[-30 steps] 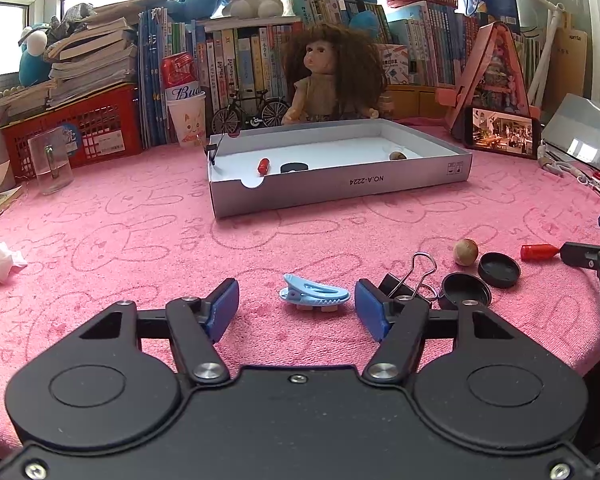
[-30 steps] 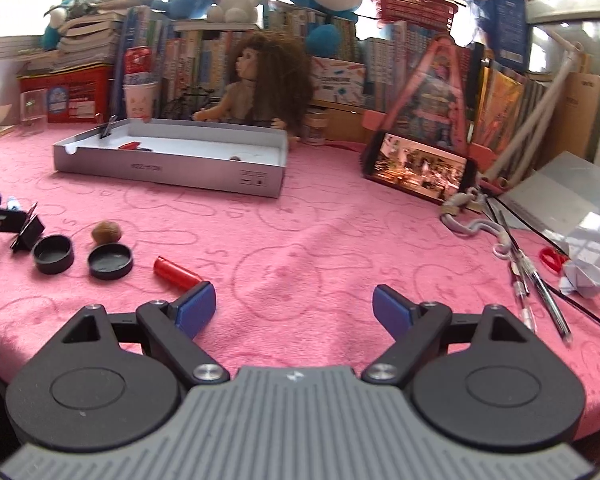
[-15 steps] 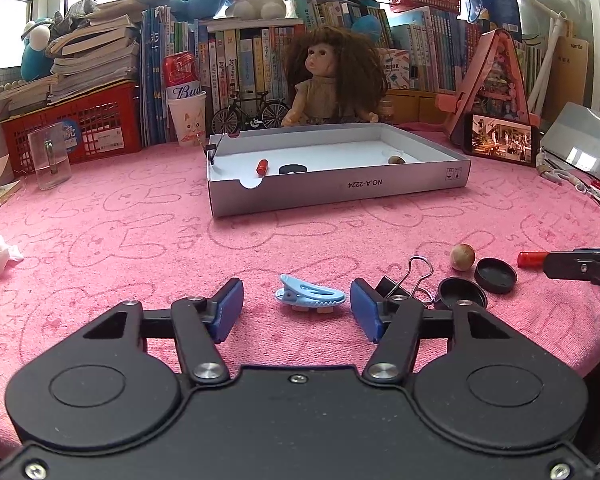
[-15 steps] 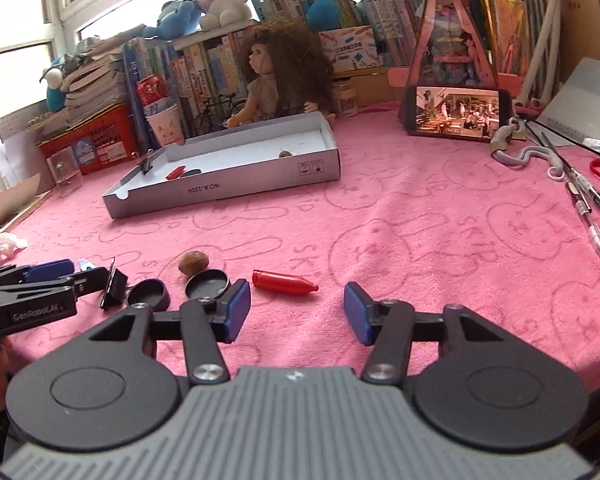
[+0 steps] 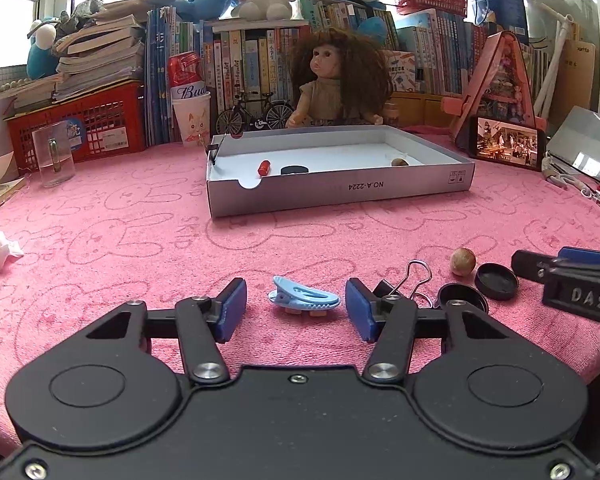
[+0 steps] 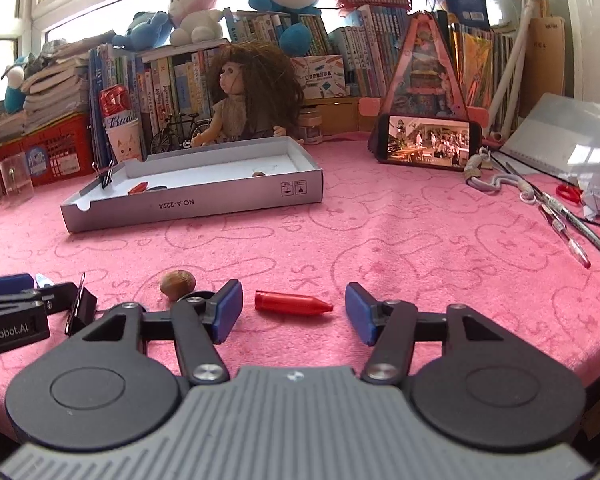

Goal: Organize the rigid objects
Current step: 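Grasp the blue hair clip with the left tool while the right tool grasps a red marker, then carry the blue clip with the left tool while the right tool carries the marker over the tray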

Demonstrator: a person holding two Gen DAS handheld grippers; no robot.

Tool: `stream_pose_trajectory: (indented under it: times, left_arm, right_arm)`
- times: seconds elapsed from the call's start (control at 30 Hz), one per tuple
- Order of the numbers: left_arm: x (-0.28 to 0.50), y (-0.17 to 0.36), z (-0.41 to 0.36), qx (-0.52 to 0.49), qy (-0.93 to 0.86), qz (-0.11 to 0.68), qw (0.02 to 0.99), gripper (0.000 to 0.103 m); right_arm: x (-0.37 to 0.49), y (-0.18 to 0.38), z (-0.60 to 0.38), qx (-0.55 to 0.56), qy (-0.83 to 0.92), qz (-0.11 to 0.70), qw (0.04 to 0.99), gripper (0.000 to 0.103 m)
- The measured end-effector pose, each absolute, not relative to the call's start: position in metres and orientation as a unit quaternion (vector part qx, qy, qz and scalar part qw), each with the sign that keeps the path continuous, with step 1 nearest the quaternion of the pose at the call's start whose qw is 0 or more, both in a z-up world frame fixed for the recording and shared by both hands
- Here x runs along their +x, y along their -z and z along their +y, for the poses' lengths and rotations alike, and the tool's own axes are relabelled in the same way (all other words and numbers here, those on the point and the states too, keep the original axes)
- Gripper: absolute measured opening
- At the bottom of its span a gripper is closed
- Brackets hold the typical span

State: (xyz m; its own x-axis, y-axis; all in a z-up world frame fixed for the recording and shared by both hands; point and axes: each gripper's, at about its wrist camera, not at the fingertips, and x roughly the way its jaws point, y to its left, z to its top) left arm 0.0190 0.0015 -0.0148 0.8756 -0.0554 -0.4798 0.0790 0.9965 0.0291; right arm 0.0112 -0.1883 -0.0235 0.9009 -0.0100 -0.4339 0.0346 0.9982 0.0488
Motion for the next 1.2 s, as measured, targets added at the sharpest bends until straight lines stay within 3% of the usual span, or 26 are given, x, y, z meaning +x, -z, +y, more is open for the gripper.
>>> stream_pose_trajectory:
  times: [0.13,0.3,0.5,1.2]
  left_arm:
    - [0.019,0.015,0.001,0.027,0.035,0.244,0.969,0.049]
    - [0.017,0.016,-0.002,0.028,0.047,0.24,0.969,0.038]
    - [0.016,0.016,-0.004,0.031,0.047,0.238,0.97,0.037]
    - [0.034,-0.003,0.004,0.006,0.025,0.235,0.972,0.036]
  right_arm:
    - [0.011,0.027,-0.181,0.012,0.014,0.212,0.977,0.069]
    - [0.011,0.027,-0.182,0.01,0.011,0.208,0.978,0.057]
    - [0.012,0.027,-0.184,0.01,0.009,0.207,0.978,0.048]
    - [0.033,0.01,-0.195,0.022,-0.016,0.198,0.98,0.048]
